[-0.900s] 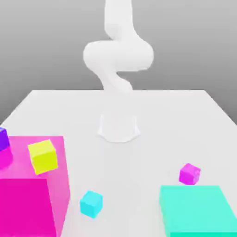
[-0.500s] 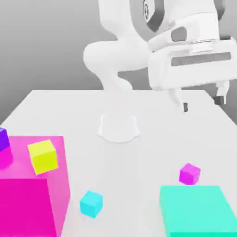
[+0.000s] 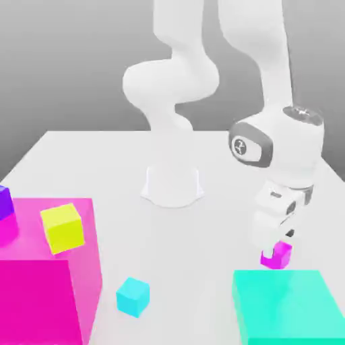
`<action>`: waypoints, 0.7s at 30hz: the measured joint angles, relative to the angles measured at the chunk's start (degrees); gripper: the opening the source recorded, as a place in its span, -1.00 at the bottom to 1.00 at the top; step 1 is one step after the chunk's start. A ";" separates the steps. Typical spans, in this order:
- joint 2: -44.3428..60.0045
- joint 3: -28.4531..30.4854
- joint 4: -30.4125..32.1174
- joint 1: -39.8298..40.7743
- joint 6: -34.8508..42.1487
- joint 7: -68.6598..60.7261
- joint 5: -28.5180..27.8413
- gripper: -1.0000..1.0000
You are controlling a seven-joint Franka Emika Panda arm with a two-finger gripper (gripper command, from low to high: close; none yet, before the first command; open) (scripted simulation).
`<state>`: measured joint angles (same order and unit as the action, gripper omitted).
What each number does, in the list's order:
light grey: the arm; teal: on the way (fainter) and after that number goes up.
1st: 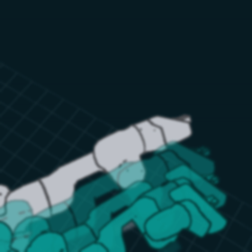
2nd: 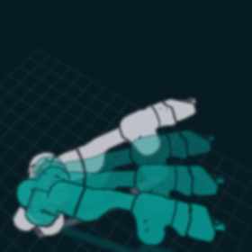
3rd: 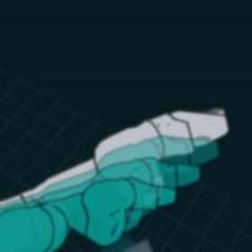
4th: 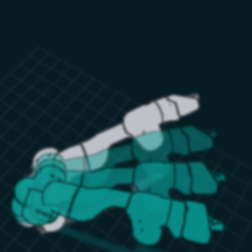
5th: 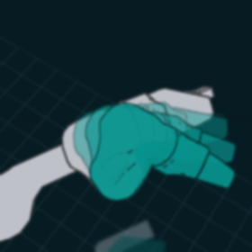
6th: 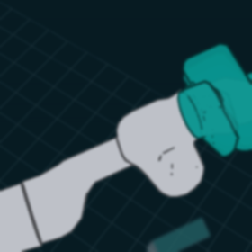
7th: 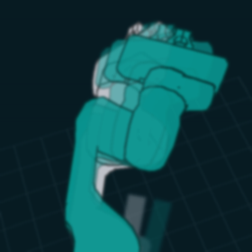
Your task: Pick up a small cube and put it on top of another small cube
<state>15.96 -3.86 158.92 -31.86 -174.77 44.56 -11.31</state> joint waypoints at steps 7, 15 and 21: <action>1.61 1.14 -0.32 -1.03 -1.32 0.60 -0.67 -1.00; -12.21 -4.76 2.16 3.08 9.98 -6.88 8.75 -1.00; -17.26 0.36 -7.56 13.47 24.32 -21.36 10.76 -1.00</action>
<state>-1.30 -3.50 151.36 -18.39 -150.45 23.20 -0.54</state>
